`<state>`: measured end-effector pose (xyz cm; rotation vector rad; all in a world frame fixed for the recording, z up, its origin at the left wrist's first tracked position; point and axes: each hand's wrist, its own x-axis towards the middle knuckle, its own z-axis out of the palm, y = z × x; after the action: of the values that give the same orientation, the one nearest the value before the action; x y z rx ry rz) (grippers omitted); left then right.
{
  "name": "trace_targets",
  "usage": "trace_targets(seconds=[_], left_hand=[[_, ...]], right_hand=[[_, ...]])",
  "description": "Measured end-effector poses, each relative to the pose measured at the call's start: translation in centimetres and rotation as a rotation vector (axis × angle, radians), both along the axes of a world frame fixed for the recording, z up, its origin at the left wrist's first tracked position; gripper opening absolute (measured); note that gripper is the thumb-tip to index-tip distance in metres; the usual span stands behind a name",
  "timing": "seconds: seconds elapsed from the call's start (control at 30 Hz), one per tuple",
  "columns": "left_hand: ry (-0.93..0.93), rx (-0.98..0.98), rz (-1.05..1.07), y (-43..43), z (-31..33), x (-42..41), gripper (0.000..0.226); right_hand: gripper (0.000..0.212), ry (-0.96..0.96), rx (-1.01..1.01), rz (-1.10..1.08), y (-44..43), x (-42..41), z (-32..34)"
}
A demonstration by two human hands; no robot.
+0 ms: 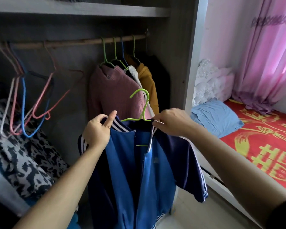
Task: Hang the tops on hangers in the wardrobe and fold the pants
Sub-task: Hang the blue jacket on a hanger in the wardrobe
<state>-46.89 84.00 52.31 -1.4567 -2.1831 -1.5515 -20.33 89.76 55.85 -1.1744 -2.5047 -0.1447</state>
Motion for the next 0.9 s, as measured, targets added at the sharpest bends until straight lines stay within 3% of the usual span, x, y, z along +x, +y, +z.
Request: trace_targets(seconds=[0.07, 0.17, 0.27, 0.33, 0.47, 0.63, 0.73, 0.83, 0.9], left_hand=[[0.005, 0.007, -0.008, 0.0, 0.0, -0.1, 0.060], [-0.040, 0.014, -0.049, 0.1, 0.0, -0.2, 0.055], [-0.017, 0.033, -0.277, 0.0, 0.5, -0.6, 0.048], [0.055, -0.006, -0.435, -0.1, 1.6, -0.9, 0.046], [0.072, -0.054, -0.606, -0.3, 3.7, -2.2, 0.043], [0.212, -0.032, -0.482, 0.6, 5.0, -2.6, 0.028], [0.153, 0.069, -0.464, 0.8, 5.7, -2.2, 0.020], [-0.025, 0.218, -0.417, 0.7, 7.0, -2.7, 0.020], [-0.014, 0.265, -0.382, 0.8, 7.7, -2.6, 0.021]], right_hand=[[0.030, -0.027, 0.042, 0.061, 0.6, 0.4, 0.1], [0.027, 0.182, -0.175, 0.242, 0.8, 0.2, -1.1], [0.019, 0.495, -0.089, 0.214, 1.0, 0.2, -2.0], [0.016, 0.593, 0.024, 0.165, 0.9, -0.2, -1.5], [0.016, 0.609, 0.126, 0.183, 1.3, -0.8, 0.1], [0.019, 0.594, 0.135, 0.191, 1.3, -0.9, 1.6], [0.022, 0.567, 0.154, 0.225, 1.4, -0.8, 2.3], [0.028, 0.478, 0.171, 0.177, 2.0, 0.1, 2.7], [0.029, 0.522, 0.219, 0.159, 2.0, 0.2, 2.9]])
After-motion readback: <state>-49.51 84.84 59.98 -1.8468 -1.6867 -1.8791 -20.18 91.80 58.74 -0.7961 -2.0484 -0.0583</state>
